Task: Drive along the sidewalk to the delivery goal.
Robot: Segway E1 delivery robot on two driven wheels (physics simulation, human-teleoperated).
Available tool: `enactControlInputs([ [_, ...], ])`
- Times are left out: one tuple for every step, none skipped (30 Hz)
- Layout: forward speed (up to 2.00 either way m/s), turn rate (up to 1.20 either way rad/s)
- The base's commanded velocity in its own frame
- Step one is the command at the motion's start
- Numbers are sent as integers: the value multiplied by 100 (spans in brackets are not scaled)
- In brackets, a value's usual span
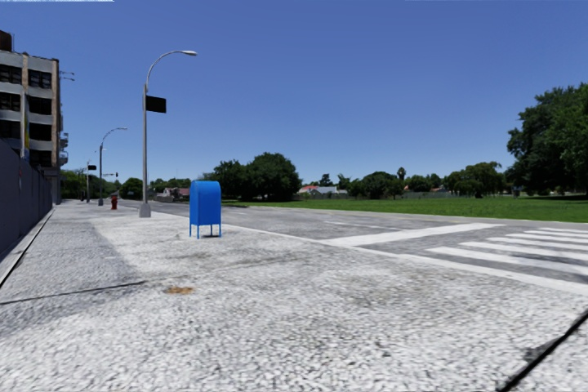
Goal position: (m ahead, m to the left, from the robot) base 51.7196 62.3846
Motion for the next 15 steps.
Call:
enactControlInputs([
  [200, 102],
  [200, 108],
  [200, 109],
  [200, 109],
  [200, 109],
  [200, 110],
  [200, 110],
  [200, 110],
  [200, 110],
  [200, 110],
  [200, 64],
  [200, 43],
  [200, 28],
  [200, 9],
  [200, 0],
])
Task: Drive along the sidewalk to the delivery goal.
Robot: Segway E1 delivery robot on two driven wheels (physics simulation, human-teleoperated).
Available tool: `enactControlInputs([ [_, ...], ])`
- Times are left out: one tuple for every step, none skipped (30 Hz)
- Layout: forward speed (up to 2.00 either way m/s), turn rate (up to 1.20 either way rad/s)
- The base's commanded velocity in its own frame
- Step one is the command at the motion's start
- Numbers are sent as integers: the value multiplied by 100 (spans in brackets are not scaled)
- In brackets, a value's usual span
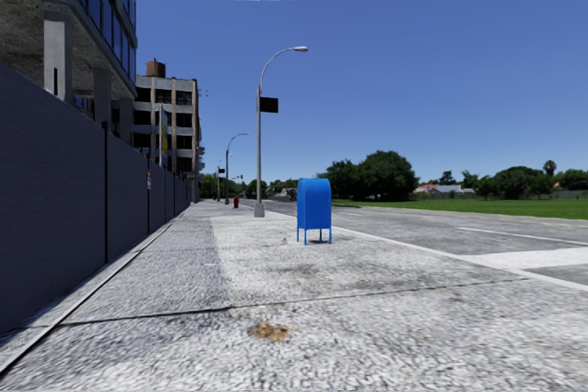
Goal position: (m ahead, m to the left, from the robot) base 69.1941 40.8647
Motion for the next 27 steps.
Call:
enactControlInputs([
  [200, 0],
  [200, 0],
  [200, 0],
  [200, 0],
  [200, 0],
  [200, 0],
  [200, 0],
  [200, 0],
  [200, 0],
  [200, 0],
  [200, 0],
  [200, 0],
  [200, 2],
  [200, 52],
  [200, 79],
  [200, 79],
  [200, 90],
  [200, 92],
  [200, 87],
  [200, 70],
  [200, 70],
  [200, 23],
  [200, 6],
  [200, 0],
  [200, 0],
  [200, 0],
  [200, 0],
])
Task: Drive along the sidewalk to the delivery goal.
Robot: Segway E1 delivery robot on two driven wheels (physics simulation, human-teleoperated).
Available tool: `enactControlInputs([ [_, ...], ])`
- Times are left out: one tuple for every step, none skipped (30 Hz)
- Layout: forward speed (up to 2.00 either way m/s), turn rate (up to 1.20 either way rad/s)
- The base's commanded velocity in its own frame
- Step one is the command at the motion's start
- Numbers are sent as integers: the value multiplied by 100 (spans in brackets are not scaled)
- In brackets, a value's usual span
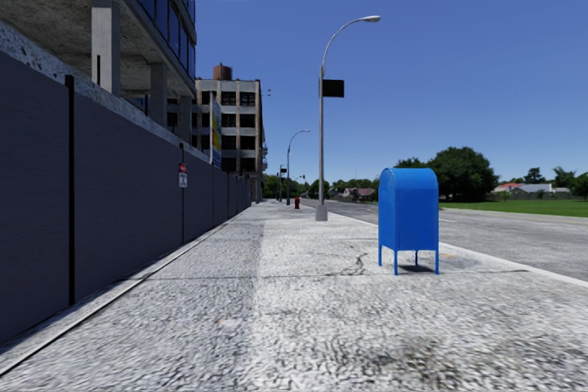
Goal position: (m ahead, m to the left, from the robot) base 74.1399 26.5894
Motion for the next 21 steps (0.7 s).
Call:
enactControlInputs([
  [200, 0],
  [200, 0],
  [200, 11],
  [200, 24],
  [200, 28],
  [200, 22],
  [200, 3],
  [200, 3],
  [200, 0],
  [200, 0],
  [200, 0],
  [200, 0],
  [200, 0],
  [200, 0],
  [200, 0],
  [200, 0],
  [200, 0],
  [200, 0],
  [200, 0],
  [200, 0],
  [200, 0],
])
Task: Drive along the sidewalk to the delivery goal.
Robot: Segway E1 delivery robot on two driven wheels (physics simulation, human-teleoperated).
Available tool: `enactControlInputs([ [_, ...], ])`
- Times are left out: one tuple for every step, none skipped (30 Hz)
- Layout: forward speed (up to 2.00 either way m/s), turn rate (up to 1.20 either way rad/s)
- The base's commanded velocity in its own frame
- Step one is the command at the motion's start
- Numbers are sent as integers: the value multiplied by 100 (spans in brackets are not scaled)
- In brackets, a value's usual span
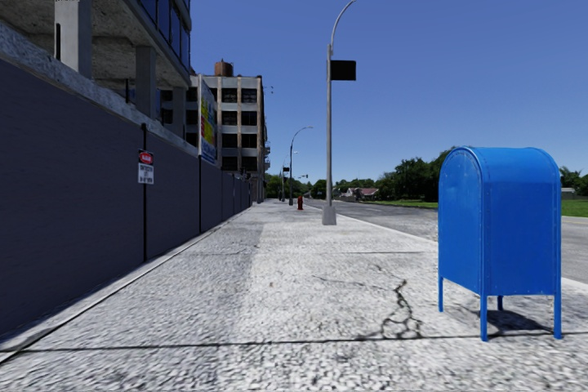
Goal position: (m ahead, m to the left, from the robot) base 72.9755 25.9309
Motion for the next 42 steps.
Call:
enactControlInputs([
  [200, 0],
  [200, 0],
  [200, 0],
  [200, 0],
  [200, 0],
  [200, 0],
  [200, 0],
  [200, 0],
  [200, 0],
  [200, 0],
  [200, 0],
  [200, 0],
  [200, 0],
  [200, 0],
  [200, 0],
  [200, 0],
  [200, 0],
  [200, 0],
  [200, 0],
  [200, 0],
  [200, 0],
  [200, 0],
  [200, 0],
  [200, 0],
  [200, 0],
  [200, 0],
  [200, 0],
  [200, 40],
  [200, 85],
  [200, 85],
  [200, 120],
  [200, 120],
  [200, 80],
  [200, 31],
  [200, 31],
  [200, 16],
  [200, 10],
  [200, 6],
  [200, 0],
  [200, 0],
  [200, 0],
  [200, 0],
])
